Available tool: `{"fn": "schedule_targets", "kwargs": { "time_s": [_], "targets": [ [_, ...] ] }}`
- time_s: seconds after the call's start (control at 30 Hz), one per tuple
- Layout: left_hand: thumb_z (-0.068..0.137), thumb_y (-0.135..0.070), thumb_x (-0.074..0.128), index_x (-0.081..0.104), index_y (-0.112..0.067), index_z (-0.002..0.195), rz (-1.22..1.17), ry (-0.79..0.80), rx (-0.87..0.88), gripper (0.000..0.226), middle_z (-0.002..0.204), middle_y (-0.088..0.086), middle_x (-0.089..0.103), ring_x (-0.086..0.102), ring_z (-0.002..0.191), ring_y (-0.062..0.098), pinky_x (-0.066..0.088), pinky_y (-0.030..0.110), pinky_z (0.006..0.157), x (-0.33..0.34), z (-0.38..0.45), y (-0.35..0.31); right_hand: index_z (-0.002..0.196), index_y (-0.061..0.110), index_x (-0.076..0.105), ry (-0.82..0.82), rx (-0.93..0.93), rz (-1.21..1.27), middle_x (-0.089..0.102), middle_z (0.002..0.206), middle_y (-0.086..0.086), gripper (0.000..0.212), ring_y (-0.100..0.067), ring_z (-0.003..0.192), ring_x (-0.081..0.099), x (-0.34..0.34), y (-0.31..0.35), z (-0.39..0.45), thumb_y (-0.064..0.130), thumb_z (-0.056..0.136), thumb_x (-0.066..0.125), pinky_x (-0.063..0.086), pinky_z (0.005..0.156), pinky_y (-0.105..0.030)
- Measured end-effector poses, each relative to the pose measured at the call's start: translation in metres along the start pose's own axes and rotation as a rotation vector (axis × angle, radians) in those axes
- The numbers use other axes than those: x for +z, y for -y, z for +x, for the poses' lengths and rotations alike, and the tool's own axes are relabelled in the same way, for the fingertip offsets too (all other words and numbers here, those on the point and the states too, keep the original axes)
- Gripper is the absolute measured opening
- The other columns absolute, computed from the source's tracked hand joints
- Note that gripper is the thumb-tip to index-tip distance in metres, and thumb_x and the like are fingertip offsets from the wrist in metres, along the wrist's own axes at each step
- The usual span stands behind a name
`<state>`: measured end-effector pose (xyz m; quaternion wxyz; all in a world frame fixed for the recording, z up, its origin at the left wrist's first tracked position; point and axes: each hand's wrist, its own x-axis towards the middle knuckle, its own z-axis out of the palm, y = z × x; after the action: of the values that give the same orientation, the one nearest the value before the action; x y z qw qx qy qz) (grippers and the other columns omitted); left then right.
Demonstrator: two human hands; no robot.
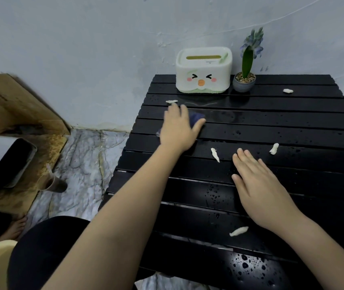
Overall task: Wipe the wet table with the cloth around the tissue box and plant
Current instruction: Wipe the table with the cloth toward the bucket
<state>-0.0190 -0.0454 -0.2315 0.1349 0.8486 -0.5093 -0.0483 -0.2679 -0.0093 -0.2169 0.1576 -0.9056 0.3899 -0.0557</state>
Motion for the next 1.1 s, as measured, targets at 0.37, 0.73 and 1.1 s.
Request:
{"fn": "schedule_targets", "kwargs": {
  "time_s": [0.37, 0.73, 1.1],
  "targets": [
    [0.097, -0.052, 0.051, 0.064, -0.02, 0.083, -0.641, -0.245, -0.065, 0.037, 0.064, -0.007, 0.062, 0.061, 0.066, 0.011, 0.043, 0.03, 0.066, -0.035, -0.018, 0.017, 0.155, 0.011, 0.021, 0.01, -0.002, 0.029, 0.014, 0.164, -0.003, 0.053, -0.012, 0.151, 0.004, -0.002, -0.001, -0.002, 0.029, 0.105, 0.028, -0.002, 0.12, -0.026],
    [0.105, -0.03, 0.033, 0.051, 0.004, 0.129, 0.097, -0.14, -0.015, 0.045, 0.142, 0.022, 0.048, 0.036, 0.134, 0.04, 0.03, 0.046, 0.112, -0.004, -0.011, 0.052, 0.156, 0.018, 0.017, 0.061, -0.032, 0.067, 0.008, 0.164, 0.005, 0.053, -0.005, 0.15, -0.001, -0.014, -0.014, -0.017, 0.03, 0.106, 0.026, -0.002, 0.12, -0.022],
    [0.099, -0.025, 0.059, 0.063, -0.007, 0.131, -0.455, 0.077, 0.278, 0.038, 0.142, 0.011, 0.057, 0.042, 0.14, 0.023, 0.026, 0.026, 0.115, 0.021, -0.02, -0.1, 0.155, 0.021, 0.022, 0.057, -0.058, 0.083, 0.012, 0.163, 0.008, 0.052, -0.003, 0.15, 0.001, -0.017, -0.032, -0.03, 0.03, 0.105, 0.03, -0.002, 0.119, -0.02]
  ]
}}
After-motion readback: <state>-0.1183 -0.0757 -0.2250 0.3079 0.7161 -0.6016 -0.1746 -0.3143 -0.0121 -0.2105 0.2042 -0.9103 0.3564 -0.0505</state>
